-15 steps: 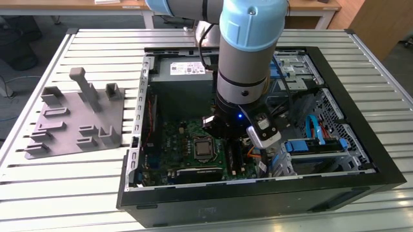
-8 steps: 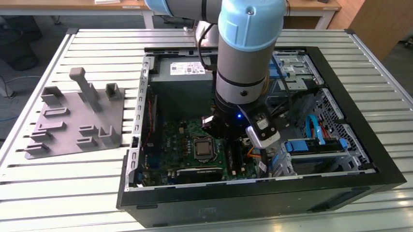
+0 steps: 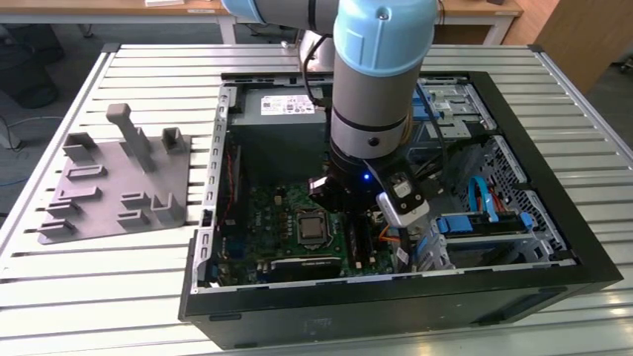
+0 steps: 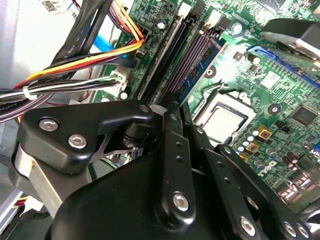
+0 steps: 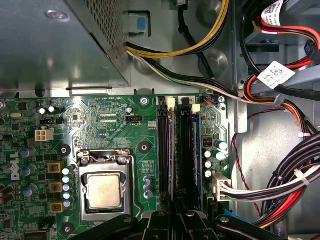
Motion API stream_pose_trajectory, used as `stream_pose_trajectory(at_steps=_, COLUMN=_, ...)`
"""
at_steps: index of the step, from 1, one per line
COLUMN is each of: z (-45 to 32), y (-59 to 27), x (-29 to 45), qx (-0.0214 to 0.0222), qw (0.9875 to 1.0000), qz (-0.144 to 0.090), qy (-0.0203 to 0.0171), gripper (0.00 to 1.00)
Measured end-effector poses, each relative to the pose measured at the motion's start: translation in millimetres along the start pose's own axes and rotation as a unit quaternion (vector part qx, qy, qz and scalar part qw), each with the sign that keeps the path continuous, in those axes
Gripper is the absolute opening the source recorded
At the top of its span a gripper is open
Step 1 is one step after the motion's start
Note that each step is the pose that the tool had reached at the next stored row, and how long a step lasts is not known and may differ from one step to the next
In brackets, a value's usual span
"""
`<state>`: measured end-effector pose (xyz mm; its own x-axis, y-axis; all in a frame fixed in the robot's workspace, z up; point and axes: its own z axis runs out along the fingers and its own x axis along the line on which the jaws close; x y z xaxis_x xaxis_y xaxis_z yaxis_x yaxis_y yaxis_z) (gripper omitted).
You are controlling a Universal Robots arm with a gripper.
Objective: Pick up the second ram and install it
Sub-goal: 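Insert the second ram into the second slot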
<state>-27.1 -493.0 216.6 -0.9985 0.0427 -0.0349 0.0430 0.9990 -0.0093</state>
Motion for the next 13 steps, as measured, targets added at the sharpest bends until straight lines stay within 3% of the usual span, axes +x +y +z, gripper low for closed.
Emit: stream_pose_trajectory(at_steps=13, z=0.5, y=0.5, x=-5.4, qx=0.0001, qw=1.0000, qz=0.000, qy=0.0006, gripper=0.14)
